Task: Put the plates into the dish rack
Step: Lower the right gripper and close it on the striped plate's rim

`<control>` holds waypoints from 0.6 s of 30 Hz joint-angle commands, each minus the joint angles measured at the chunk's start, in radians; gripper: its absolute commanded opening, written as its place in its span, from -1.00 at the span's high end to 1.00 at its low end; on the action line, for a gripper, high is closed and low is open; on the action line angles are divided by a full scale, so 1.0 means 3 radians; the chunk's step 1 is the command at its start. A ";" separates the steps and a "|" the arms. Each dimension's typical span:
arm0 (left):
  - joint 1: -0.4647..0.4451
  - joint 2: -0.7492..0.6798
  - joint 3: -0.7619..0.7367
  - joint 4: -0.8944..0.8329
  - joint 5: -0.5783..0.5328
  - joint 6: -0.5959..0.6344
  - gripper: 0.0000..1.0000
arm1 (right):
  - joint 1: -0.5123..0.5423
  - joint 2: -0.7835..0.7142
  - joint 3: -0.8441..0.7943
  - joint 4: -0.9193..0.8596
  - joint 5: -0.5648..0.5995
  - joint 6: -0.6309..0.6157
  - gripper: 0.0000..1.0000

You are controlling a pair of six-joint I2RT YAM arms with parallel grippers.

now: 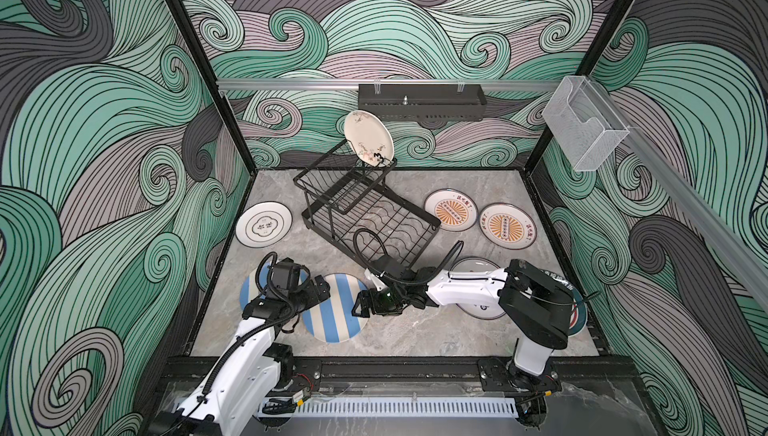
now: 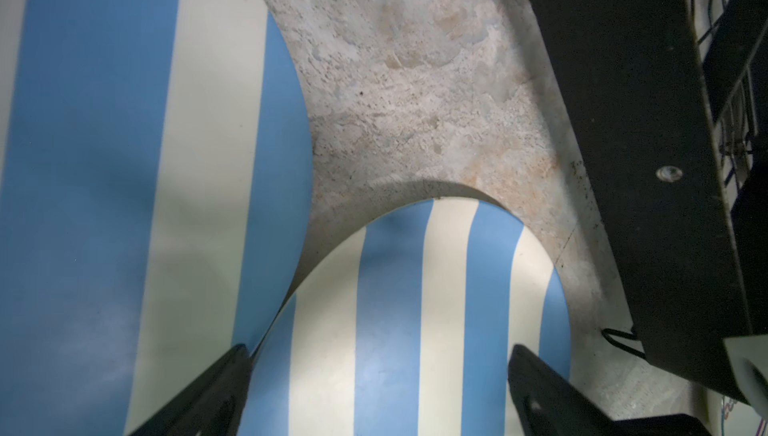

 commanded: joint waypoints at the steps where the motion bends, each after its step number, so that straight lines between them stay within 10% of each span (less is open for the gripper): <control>1: 0.0008 0.0055 -0.0004 0.0027 0.0013 -0.0035 -0.97 | -0.0045 0.0029 -0.0008 0.0100 -0.0015 0.0021 -0.78; 18: 0.0008 0.0148 0.0010 -0.0023 0.0126 -0.0040 -0.97 | -0.0156 0.0123 -0.0144 0.0586 -0.0167 0.0187 -0.73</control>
